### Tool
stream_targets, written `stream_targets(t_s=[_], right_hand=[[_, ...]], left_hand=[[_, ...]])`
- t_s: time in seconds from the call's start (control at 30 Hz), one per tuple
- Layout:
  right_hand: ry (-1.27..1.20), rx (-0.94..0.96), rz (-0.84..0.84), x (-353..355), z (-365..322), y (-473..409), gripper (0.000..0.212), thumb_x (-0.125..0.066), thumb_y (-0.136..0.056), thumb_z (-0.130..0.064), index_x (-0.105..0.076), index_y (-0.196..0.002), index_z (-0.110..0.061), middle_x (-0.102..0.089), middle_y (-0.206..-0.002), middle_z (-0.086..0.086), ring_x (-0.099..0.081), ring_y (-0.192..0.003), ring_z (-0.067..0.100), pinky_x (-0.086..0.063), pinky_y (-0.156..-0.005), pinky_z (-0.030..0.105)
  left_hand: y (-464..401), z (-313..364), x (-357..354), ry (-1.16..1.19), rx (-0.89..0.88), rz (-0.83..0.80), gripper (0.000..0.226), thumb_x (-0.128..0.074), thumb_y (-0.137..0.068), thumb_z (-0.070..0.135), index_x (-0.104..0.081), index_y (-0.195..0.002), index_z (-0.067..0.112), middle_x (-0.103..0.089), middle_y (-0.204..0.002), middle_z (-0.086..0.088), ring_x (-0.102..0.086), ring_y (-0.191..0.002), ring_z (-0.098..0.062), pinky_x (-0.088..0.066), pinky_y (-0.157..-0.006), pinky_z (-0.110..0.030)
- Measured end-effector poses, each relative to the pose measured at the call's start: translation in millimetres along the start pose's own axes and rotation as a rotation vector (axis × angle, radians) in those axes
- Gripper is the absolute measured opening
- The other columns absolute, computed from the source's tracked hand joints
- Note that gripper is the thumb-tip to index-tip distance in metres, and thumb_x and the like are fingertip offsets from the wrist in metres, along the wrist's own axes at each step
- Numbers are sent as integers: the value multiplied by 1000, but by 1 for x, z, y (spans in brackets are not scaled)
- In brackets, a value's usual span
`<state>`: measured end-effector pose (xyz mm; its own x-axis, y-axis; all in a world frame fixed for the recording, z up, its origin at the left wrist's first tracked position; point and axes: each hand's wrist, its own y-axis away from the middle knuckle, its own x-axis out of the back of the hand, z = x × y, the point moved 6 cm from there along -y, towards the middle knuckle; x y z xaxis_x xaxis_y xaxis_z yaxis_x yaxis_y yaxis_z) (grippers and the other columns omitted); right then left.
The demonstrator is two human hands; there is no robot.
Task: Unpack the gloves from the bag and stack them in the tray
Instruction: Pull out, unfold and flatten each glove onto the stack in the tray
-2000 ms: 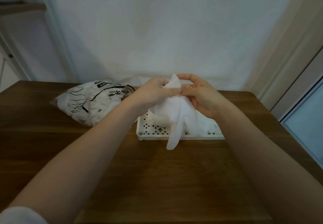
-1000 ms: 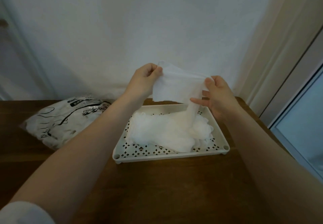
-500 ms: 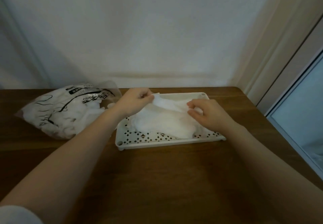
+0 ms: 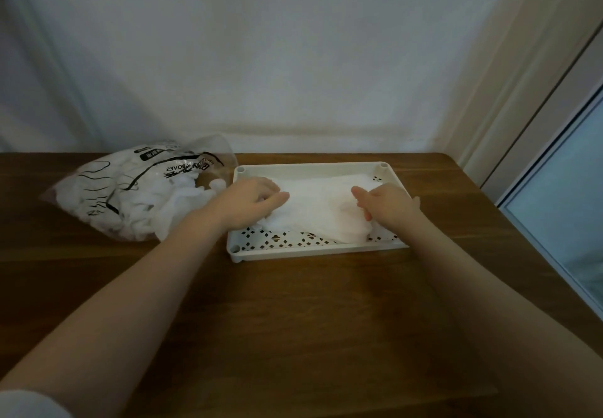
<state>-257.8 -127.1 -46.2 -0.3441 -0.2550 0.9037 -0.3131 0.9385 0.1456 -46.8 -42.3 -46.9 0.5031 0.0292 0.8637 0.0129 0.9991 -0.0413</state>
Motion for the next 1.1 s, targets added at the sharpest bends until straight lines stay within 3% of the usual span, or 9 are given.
stream_targets(t_s=[0.1,0.23,0.3,0.43,0.53,0.67,0.87,0.97,1.1], right_hand=[[150,-31,24,-4,-3,-8,52,-44,-87,-64,-57,-81,-13,-63,-79,2,-58,-89,20,-21,-110,55],[126,17,-45,-24,-4,-3,110,-68,-66,-67,-11,-147,-19,-34,-144,13,-38,-129,33,-35,-105,48],[239,63,-76,-31,-4,-2,117,-66,-65,-72,-1,-148,-21,-19,-150,16,-25,-136,37,-26,-109,50],[198,43,-94,-32,4,-10,117,-62,-66,-74,1,-149,-20,-9,-154,14,-13,-140,37,-18,-112,51],[196,25,-103,-31,7,-15,118,-60,-66,-76,3,-149,-21,-3,-156,12,-5,-143,36,-10,-115,54],[323,1,-153,-19,4,-10,109,-51,-67,-81,-8,-150,-23,-9,-157,11,-2,-144,36,4,-112,59],[203,393,278,12,-90,23,44,-46,-95,-45,-52,-129,-18,-41,-140,9,-41,-127,27,-33,-107,42],[46,717,108,-22,-149,41,24,-47,-97,-21,-62,-113,-13,-56,-122,6,-53,-111,21,-42,-98,36],[-9,824,-51,-77,-197,39,32,-49,-94,-8,-46,-126,-6,-59,-102,7,-56,-82,15,-46,-73,28]], left_hand=[[-7,-3,-8,-138,83,-35,61,-35,-94,51,-69,-83,2,-49,-137,-4,-55,-107,-17,-42,-94,-35],[-12,-7,-18,-340,105,-71,42,-53,-85,56,-56,-76,15,-45,-139,0,-54,-99,-13,-44,-82,-31],[-9,-8,-24,-309,111,-82,45,-55,-80,61,-49,-98,20,-53,-123,-2,-52,-92,-13,-43,-76,-28],[-4,-8,-32,-503,48,-153,69,-39,-88,63,-29,-138,17,-29,-146,-5,-26,-135,-21,-19,-112,-37],[-6,-9,-34,-605,107,-210,72,-25,-91,64,-18,-146,18,-4,-157,-6,7,-144,-24,7,-115,-44],[-3,-2,-32,-510,132,-211,73,-27,-89,66,-23,-146,21,3,-158,-4,13,-144,-24,9,-113,-46],[26,25,28,-87,-36,383,33,-35,-99,26,-50,-127,15,-49,-131,0,-45,-115,-8,-32,-94,-21],[50,20,48,64,-55,618,27,-36,-96,9,-59,-111,9,-58,-107,-1,-49,-92,-7,-35,-77,-18],[77,-3,66,187,-67,775,31,-35,-86,8,-59,-105,6,-58,-97,1,-52,-89,-9,-41,-77,-21]])
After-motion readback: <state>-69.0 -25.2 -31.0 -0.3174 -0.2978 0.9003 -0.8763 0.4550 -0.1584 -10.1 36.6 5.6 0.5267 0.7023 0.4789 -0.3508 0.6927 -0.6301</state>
